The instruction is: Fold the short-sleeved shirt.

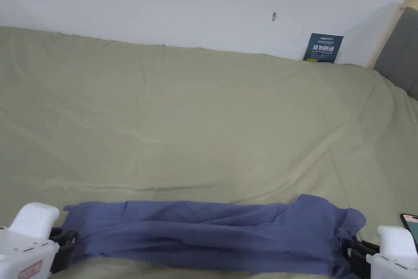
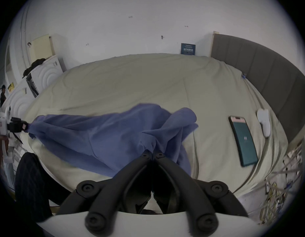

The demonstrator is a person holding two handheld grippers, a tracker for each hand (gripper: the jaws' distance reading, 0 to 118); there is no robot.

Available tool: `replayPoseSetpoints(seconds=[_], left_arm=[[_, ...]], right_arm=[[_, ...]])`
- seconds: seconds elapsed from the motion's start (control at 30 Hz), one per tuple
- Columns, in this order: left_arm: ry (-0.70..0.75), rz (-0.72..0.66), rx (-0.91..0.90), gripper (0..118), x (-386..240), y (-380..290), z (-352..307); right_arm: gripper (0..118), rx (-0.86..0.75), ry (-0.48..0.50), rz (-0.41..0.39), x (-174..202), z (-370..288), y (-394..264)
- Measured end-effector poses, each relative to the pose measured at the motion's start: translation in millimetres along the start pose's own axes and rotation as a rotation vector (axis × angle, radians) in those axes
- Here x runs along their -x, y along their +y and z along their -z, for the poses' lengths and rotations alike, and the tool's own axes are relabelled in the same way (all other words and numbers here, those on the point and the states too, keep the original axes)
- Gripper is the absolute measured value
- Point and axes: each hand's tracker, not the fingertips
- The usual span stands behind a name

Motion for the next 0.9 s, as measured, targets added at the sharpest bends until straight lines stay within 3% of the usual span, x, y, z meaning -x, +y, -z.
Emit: replayPoseSetpoints(seconds=[0.03, 0.07, 0.1, 0.13, 0.17, 0.23, 0.27, 0.33, 0.43, 0.47, 0.5, 0.53, 0.57, 0.6, 0.63, 0.67, 0.73, 0.77, 0.9], left_arm=[[0.012, -0.019, -0.003, 11, 5.1, -4.3, 9.2], [0.015, -0.038, -0.018, 47, 5.3, -6.6, 10.5], [0.041, -0.048, -0.041, 85, 4.4, -7.5, 8.2], [0.062, -0.076, -0.067, 104, 4.5, -7.5, 1.5], [0.052, -0.105, -0.083, 105, 4.0, -7.4, -10.8], [-0.003, -0.151, -0.138, 105, 1.6, -6.3, -44.8], [0.009, -0.135, -0.152, 105, -2.7, -6.0, -64.2], [0.082, -0.092, -0.278, 105, -17.2, -10.9, -104.8], [0.169, -0.087, -0.497, 105, -33.2, -26.6, -140.2], [0.235, -0.087, -0.583, 104, -38.1, -32.8, -146.5], [0.288, -0.059, -0.619, 99, -41.2, -34.3, -149.1], [0.306, -0.013, -0.615, 81, -42.1, -31.2, -150.1], [0.304, 0.042, -0.617, 32, -43.3, -29.8, -148.7], [0.293, 0.08, -0.631, 0, -44.0, -30.6, -148.4], [0.303, 0.099, -0.627, 0, -44.9, -30.8, -146.1], [0.321, 0.085, -0.594, 0, -45.1, -28.2, -140.0], [0.251, 0.026, -0.541, 0, -37.9, -28.5, -134.5], [0.18, -0.011, -0.505, 0, -34.9, -29.6, -132.9], [0.136, -0.046, -0.445, 0, -29.9, -31.7, -124.9]], right_arm=[[1, 0.006, 0.006, 0.009, -0.6, 2.2, 3.5], [11, -0.002, 0.009, 0.013, -0.4, -0.7, 2.6], [39, -0.017, 0.001, 0.003, 1.4, -3.6, 2.6], [80, -0.055, -0.016, -0.013, 2.3, -9.8, 3.1], [116, -0.072, -0.001, -0.009, 3.3, -18.3, 3.9], [118, -0.116, 0.023, -0.036, 21.1, -51.5, 4.5], [118, -0.213, 0.052, -0.085, 31.9, -75.8, 2.2], [118, -0.355, 0.06, -0.162, 58.5, -120.1, -5.1], [118, -0.565, 0.109, -0.18, 76.0, -157.6, -14.4], [113, -0.558, 0.129, -0.214, 85.2, -162.4, -12.2], [95, -0.553, 0.119, -0.253, 92.1, -166.0, -10.0], [56, -0.572, 0.077, -0.278, 97.7, -168.6, -11.0], [0, -0.604, 0.09, -0.291, 100.7, -170.5, -13.5], [0, -0.604, 0.106, -0.287, 102.2, -169.7, -13.2], [0, -0.598, 0.095, -0.282, 103.7, -167.2, -12.8], [0, -0.595, 0.025, -0.285, 103.2, -164.0, -14.0], [0, -0.517, 0.1, -0.28, 94.7, -156.5, -13.2], [0, -0.503, 0.076, -0.247, 93.0, -153.2, -15.7], [0, -0.491, 0.066, -0.218, 79.3, -150.1, -16.0]])
